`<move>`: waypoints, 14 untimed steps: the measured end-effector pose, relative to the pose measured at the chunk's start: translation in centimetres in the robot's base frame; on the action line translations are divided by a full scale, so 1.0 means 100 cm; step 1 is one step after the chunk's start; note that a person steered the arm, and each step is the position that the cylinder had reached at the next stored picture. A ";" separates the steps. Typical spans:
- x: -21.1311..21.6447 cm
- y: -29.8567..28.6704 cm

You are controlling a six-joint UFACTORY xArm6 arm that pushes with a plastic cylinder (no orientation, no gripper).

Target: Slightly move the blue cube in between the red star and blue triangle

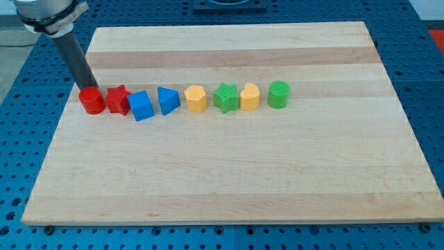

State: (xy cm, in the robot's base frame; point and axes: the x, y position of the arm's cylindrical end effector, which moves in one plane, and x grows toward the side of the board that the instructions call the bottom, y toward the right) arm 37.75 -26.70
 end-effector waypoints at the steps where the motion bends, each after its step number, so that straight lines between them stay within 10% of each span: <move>1: 0.000 -0.031; 5: 0.089 0.022; 14: 0.090 0.107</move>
State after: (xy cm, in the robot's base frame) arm 46.79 -15.98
